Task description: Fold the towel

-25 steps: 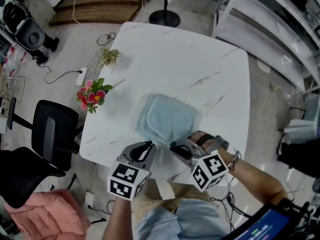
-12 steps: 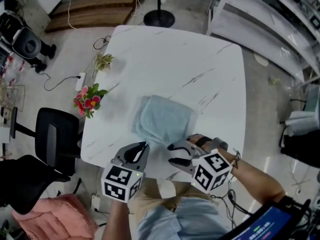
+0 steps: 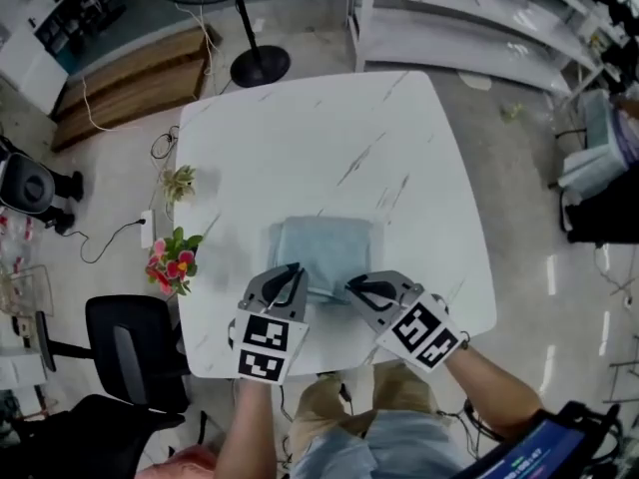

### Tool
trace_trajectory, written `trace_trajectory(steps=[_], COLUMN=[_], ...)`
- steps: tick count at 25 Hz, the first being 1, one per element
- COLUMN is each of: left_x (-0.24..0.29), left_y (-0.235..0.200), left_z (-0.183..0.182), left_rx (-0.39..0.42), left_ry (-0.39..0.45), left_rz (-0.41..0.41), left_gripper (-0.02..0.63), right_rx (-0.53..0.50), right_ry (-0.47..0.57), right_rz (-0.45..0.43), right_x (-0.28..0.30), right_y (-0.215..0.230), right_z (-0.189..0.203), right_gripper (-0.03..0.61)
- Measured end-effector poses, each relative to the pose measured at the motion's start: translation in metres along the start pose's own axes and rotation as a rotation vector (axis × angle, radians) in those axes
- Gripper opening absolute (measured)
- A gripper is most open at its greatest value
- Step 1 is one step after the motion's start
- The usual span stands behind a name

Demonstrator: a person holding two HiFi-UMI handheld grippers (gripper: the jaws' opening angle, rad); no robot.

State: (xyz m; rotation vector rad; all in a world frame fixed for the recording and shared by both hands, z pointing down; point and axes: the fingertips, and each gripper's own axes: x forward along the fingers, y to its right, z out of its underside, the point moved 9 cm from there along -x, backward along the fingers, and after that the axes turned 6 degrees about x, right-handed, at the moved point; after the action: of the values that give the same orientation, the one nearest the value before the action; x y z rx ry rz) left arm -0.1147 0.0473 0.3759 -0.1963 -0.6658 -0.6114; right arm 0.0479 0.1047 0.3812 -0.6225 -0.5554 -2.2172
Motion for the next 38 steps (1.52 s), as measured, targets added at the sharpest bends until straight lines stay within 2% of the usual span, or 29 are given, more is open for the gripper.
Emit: trace_trajectory(steps=[4,5,8,11,12,16,17,19,20,24,28,33,38], left_x=[-0.001,-0.001,0.002,0.003,0.004,0.005,0.004,0.003,0.002,-0.002,0.001,0.011,0.007], left_y=[0.004,0.005,0.006,0.003,0.003,0.003,0.002,0.003,0.004,0.014,0.026,0.034,0.036], left_z=[0.034,0.043,0.053,0.051,0.051,0.050,0.050,0.048,0.046,0.038,0.032,0.040,0.037], left_rx=[-0.033,-0.048,-0.075,-0.068,-0.064,-0.059,-0.059,-0.059,-0.058,-0.067,-0.065,-0.071,-0.061], left_ry=[-0.049,-0.059,-0.059,-0.054,-0.057,-0.058,-0.058,-0.058,-0.056,-0.042,-0.020,-0.042,-0.034], left_rz=[0.075,0.091,0.120,0.132,0.138,0.144,0.143,0.144,0.146,0.168,0.198,0.219,0.228], left_gripper=[0.031,0.031,0.031,0.031,0.031,0.031,0.031,0.031,0.031,0.031,0.031,0.031,0.031], right_rx=[-0.050,-0.016,0.192,0.343,0.392,0.529,0.536,0.518,0.505,0.480,0.444,0.394,0.396], right_ry=[-0.107,-0.106,-0.039,-0.004,0.001,0.016,0.011,-0.005,-0.011,0.004,0.030,-0.075,-0.088], right_rz=[0.157,0.185,0.197,0.195,0.189,0.120,0.111,0.103,0.097,0.083,0.106,0.194,0.202], right_x=[0.009,0.008,-0.002,-0.009,-0.009,-0.004,-0.001,0.003,0.003,-0.013,-0.032,-0.020,-0.012], right_y=[-0.005,-0.005,-0.002,0.003,0.005,0.008,0.008,0.007,0.006,0.008,0.013,0.020,0.026], right_z=[0.035,0.040,0.044,0.045,0.047,0.050,0.049,0.045,0.043,0.029,0.017,0.050,0.064], right_gripper=[0.017,0.017,0.053,0.180,0.202,0.195,0.171,0.055,0.040,0.032,0.031,0.034,0.051])
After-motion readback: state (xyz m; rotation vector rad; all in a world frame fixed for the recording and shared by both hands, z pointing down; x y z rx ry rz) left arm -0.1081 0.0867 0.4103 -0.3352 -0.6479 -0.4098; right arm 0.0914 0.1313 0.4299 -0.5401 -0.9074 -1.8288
